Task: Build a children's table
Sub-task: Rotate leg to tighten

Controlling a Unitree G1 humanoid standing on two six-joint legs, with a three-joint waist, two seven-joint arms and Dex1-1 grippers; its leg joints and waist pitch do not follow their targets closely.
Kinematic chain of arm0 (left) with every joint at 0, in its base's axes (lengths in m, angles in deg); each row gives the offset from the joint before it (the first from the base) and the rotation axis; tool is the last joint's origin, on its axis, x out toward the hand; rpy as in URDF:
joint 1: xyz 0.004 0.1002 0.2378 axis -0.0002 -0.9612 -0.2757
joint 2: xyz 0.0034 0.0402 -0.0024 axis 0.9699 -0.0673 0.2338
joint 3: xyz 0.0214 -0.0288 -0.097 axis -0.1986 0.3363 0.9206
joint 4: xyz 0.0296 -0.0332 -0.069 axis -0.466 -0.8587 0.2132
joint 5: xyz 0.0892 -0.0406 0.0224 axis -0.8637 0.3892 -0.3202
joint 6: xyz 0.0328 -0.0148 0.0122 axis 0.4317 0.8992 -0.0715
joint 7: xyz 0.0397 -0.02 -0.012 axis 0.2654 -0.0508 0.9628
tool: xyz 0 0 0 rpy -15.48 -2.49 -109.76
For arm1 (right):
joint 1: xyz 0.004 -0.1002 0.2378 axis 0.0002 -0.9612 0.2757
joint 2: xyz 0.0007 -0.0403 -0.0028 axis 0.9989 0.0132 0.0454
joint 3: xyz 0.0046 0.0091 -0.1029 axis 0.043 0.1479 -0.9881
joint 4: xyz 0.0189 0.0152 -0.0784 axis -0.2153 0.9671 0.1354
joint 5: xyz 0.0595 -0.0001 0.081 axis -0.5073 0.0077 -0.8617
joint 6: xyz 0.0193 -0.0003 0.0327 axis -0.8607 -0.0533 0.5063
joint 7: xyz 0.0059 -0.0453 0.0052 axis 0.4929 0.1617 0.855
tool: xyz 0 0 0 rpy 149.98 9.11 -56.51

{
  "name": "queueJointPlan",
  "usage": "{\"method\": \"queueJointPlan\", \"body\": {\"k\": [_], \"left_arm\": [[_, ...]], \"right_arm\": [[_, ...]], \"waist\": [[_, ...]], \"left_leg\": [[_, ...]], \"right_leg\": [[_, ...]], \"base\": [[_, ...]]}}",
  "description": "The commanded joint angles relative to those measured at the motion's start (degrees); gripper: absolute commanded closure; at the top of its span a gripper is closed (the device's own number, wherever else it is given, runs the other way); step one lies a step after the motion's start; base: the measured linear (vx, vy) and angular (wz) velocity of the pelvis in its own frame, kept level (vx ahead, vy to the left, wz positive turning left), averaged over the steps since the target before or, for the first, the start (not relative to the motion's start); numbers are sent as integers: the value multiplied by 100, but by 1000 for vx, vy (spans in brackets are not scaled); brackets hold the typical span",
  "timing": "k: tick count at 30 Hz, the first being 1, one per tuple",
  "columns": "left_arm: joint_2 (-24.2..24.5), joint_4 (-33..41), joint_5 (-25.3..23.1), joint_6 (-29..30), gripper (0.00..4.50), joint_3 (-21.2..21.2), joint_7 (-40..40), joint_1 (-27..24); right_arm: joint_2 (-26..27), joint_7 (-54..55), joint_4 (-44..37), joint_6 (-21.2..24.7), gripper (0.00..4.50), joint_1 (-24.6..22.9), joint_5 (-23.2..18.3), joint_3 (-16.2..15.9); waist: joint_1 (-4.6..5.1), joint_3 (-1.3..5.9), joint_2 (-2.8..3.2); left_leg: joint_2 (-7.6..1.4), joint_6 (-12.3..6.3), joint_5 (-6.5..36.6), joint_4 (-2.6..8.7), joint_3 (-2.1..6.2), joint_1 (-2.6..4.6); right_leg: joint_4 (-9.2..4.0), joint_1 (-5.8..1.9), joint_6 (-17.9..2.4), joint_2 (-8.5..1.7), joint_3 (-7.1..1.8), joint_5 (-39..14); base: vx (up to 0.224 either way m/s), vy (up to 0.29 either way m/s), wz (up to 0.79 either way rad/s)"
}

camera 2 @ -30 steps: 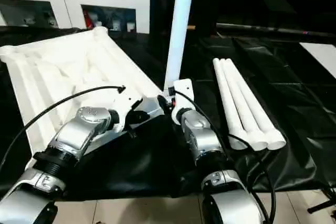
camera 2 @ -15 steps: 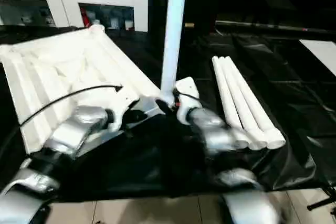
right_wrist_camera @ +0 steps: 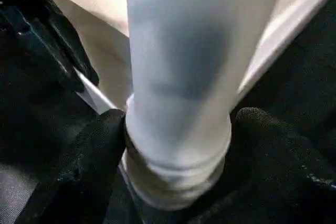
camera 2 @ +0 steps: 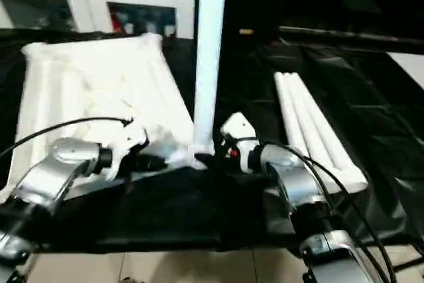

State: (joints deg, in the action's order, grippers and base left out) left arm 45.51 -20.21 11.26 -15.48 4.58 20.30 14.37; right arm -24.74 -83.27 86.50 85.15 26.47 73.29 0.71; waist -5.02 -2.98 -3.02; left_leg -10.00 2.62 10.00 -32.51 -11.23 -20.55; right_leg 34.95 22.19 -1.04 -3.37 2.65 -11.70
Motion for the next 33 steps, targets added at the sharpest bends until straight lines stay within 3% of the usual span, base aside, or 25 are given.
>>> {"method": "queueJointPlan", "body": {"k": [1,6,13,20,23,26,28,33], "left_arm": [[-60,112,84,82,450,-207,-239,-131],[-39,146,97,28,450,-209,-324,-175],[3,233,122,87,450,-231,-374,-209],[-62,212,86,112,450,-215,-279,-202],[-459,-227,-157,200,450,-123,526,11],[-990,-812,-397,337,450,-29,1529,311],[-1347,-1140,-476,441,450,35,2096,483],[-1774,-1358,-574,499,450,2,2560,624]], "right_arm": [[-88,6,-74,1,92,24,27,-3],[-90,-153,-99,39,92,-9,-38,-7],[-60,-274,-118,84,156,-41,-120,2],[10,-76,-11,83,176,-85,-44,36],[450,1165,574,118,178,-25,15,423],[990,2745,1154,186,178,99,65,790],[1331,3596,1513,205,178,214,59,953],[1795,4367,2005,83,178,535,16,1086]], "waist": [[7,306,38],[-3,317,31],[-3,322,33],[-4,324,35],[27,303,39],[53,254,60],[72,276,49],[64,295,72]], "left_leg": [[-372,-103,1201,349,150,90],[-358,-145,1041,337,148,74],[-359,-142,1053,333,150,79],[-355,-157,989,326,149,76],[-352,-55,1180,345,150,87],[-356,221,1703,385,186,153],[-346,313,1808,392,207,157],[-339,273,1933,401,209,161]], "right_leg": [[-416,-200,-1248,-519,-304,-995],[-394,-216,-1232,-508,-299,-807],[-392,-221,-1242,-511,-296,-826],[-384,-224,-1263,-508,-293,-741],[-421,-198,-1232,-511,-299,-1065],[-519,-133,-1031,-540,-302,-2081],[-549,-131,-873,-552,-307,-2352],[-549,-108,-780,-522,-304,-2111]], "base": [[0,0,0],[0,0,0],[0,0,0],[0,0,0],[0,0,0],[0,0,0],[0,0,0],[0,0,0]]}}
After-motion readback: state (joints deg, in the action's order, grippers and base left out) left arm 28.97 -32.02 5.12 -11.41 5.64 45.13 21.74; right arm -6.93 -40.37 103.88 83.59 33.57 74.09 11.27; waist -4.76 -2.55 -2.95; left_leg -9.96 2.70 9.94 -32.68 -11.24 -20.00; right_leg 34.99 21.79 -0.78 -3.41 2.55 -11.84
